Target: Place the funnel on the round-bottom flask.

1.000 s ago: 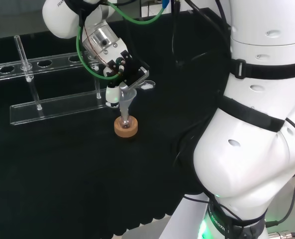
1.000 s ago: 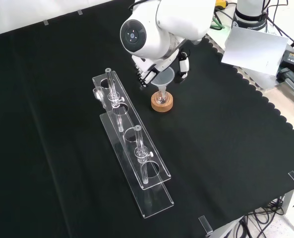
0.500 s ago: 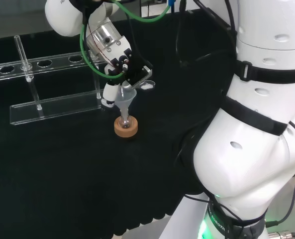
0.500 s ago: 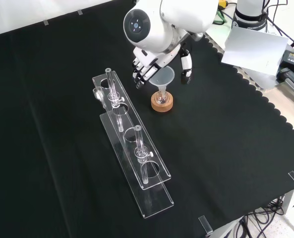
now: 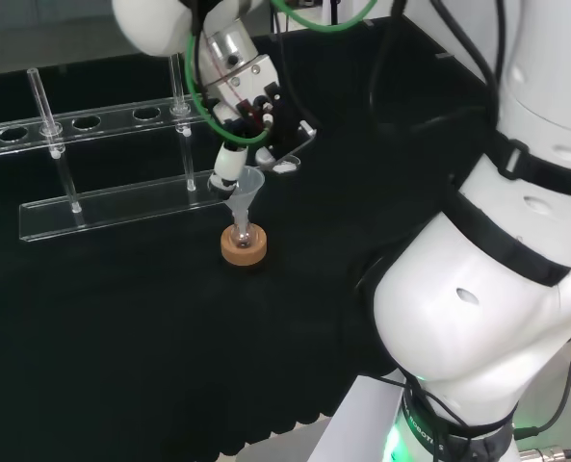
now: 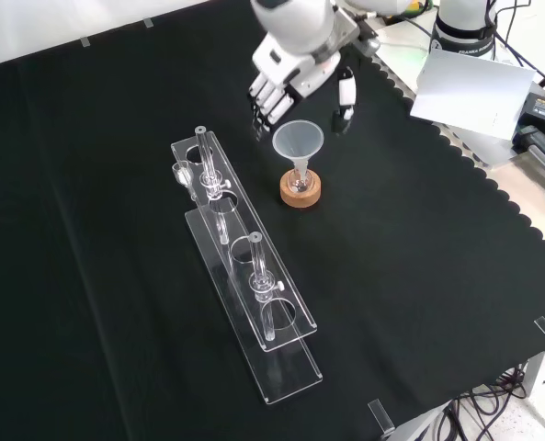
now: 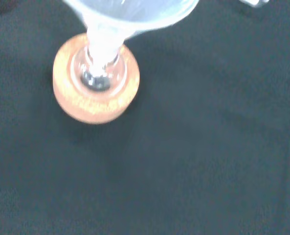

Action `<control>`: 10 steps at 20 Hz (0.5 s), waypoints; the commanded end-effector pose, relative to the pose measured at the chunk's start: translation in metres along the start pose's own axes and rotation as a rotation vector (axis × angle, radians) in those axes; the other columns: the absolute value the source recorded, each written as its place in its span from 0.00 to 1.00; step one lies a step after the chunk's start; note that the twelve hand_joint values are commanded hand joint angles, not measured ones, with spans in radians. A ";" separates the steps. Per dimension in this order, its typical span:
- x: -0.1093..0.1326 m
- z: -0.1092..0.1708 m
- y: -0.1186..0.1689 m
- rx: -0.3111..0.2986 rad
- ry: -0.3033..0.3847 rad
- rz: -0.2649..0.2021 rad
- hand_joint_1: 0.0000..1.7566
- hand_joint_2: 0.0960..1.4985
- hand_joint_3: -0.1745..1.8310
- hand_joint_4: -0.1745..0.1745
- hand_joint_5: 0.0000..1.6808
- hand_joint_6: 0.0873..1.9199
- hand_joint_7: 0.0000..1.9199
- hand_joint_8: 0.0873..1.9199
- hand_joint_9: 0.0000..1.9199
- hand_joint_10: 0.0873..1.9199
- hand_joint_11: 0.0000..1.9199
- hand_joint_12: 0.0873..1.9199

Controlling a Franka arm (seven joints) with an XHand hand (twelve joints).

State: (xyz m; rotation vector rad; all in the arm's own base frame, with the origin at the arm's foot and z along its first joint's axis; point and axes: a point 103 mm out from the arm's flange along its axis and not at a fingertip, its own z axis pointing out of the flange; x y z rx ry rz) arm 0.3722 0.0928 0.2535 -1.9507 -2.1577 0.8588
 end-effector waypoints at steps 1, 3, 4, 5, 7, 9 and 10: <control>-0.061 0.004 -0.018 -0.127 0.117 0.032 0.38 0.38 0.30 0.41 0.23 0.00 0.12 0.29 0.22 0.32 0.16 0.75; -0.072 0.006 -0.018 -0.121 0.132 0.043 0.38 0.38 0.31 0.41 0.24 0.00 0.12 0.30 0.22 0.32 0.16 0.75; -0.077 0.007 -0.018 -0.118 0.141 0.047 0.38 0.38 0.31 0.41 0.24 0.00 0.12 0.30 0.22 0.32 0.16 0.75; -0.082 0.008 -0.017 -0.116 0.149 0.051 0.39 0.38 0.31 0.41 0.24 0.00 0.12 0.30 0.22 0.32 0.16 0.75; -0.090 0.009 -0.016 -0.111 0.176 0.052 0.39 0.37 0.31 0.41 0.24 0.00 0.12 0.31 0.22 0.32 0.16 0.75; -0.097 0.010 -0.014 -0.112 0.186 0.053 0.39 0.37 0.32 0.40 0.24 0.00 0.12 0.31 0.22 0.32 0.16 0.75; -0.099 0.010 -0.013 -0.113 0.191 0.053 0.39 0.37 0.32 0.40 0.24 0.00 0.12 0.31 0.22 0.32 0.16 0.75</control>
